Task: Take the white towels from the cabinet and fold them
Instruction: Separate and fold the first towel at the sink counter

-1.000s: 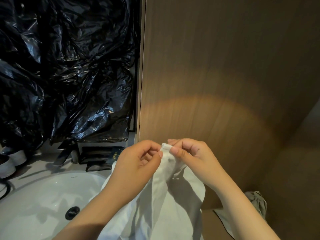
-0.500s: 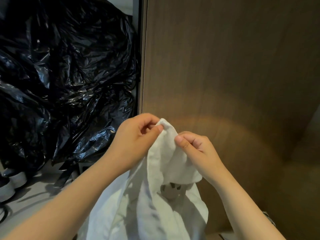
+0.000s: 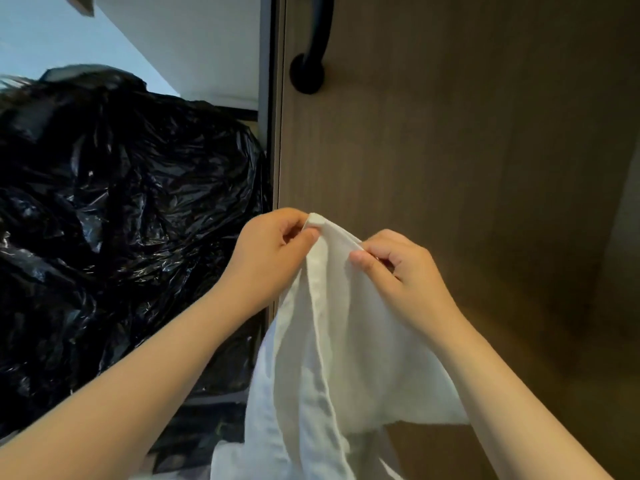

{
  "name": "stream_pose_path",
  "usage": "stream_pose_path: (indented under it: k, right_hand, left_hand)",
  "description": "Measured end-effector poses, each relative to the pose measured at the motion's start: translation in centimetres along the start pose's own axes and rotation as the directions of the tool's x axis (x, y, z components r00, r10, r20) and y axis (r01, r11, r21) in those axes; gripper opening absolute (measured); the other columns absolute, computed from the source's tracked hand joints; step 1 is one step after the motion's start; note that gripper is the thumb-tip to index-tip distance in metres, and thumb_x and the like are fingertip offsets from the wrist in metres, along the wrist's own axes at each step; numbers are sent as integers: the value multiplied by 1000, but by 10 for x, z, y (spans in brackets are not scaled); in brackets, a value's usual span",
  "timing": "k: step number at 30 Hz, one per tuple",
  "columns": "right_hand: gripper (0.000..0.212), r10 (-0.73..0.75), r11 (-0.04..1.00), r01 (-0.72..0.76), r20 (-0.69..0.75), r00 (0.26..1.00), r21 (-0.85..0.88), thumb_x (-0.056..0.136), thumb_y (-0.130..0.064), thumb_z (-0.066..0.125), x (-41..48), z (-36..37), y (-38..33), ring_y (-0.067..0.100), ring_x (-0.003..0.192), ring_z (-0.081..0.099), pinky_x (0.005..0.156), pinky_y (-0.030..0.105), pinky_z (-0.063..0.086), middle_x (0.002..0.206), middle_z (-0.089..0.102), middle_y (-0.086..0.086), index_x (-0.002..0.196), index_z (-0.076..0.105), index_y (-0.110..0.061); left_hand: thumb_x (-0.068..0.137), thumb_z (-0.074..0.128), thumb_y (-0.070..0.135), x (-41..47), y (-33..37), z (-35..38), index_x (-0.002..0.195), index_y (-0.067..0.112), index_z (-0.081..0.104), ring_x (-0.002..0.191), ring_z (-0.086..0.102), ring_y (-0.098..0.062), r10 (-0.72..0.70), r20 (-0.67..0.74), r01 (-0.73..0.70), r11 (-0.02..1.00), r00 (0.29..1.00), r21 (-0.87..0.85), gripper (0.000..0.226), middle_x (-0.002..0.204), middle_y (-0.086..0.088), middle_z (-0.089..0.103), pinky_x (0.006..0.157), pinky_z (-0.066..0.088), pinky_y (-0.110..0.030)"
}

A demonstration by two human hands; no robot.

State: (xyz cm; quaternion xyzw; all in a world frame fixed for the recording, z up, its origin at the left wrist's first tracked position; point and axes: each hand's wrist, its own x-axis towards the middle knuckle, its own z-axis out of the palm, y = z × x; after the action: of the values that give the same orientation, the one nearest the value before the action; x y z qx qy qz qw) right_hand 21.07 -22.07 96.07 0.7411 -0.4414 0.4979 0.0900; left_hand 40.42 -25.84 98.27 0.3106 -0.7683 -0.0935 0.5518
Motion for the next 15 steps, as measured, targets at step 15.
stream_pose_path:
  k: [15]
  right_hand:
    - [45, 372, 895, -283, 227, 900, -346, 98, -39, 52, -34, -33, 59, 13, 55, 40, 54, 32, 31, 59, 47, 4, 69, 58, -5]
  left_hand:
    - [97, 41, 19, 33, -20, 9, 94, -9, 52, 65, 38, -17, -185, -171, 200, 977, 968, 75, 30, 77, -12, 45, 56, 27, -31]
